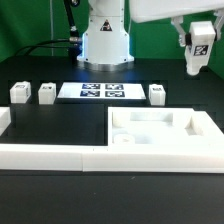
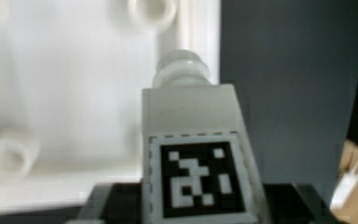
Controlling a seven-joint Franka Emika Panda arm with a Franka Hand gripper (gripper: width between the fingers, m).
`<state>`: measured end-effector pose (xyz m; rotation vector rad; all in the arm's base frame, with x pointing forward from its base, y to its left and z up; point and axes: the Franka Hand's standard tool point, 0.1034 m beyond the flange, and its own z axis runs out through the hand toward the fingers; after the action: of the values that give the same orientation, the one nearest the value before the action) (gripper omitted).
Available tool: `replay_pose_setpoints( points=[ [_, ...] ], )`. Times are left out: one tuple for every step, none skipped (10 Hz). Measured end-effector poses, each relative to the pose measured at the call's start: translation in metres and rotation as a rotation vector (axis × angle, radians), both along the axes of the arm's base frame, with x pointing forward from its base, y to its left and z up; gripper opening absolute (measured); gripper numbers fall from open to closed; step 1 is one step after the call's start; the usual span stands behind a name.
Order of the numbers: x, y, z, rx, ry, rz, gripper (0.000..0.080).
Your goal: Assemble square table
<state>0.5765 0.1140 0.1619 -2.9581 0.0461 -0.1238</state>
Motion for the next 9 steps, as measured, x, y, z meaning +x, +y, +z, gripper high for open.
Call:
replay_pose_setpoints(
  points=[
    [0.026,-0.007,0.001,0.003,-0.063,-0.022,0.0291],
    [0.051,-0.007,0.01,0.003,-0.174,-0.044,0.0291],
    [0.053,-0.006,0.01,-0.004,-0.271,-0.056,0.0291],
    [0.048,-0.007,0.006,-0.012,-0.329,-0.064,0.0291],
    [0.049,-0.008,0.006,-0.016,-0.372,-0.069,0.0291],
    [0.051,-0.008,0.006,-0.021,-0.437,-0.078,0.0291],
    [0.048,-0.008,0.002,-0.02,-0.412,-0.074,0.0291],
    [0.047,-0.006,-0.001,-0.018,-0.406,-0.079,0.0291],
    [0.042,0.002,-0.017,-0.019,-0.376,-0.083,0.0291]
  ],
)
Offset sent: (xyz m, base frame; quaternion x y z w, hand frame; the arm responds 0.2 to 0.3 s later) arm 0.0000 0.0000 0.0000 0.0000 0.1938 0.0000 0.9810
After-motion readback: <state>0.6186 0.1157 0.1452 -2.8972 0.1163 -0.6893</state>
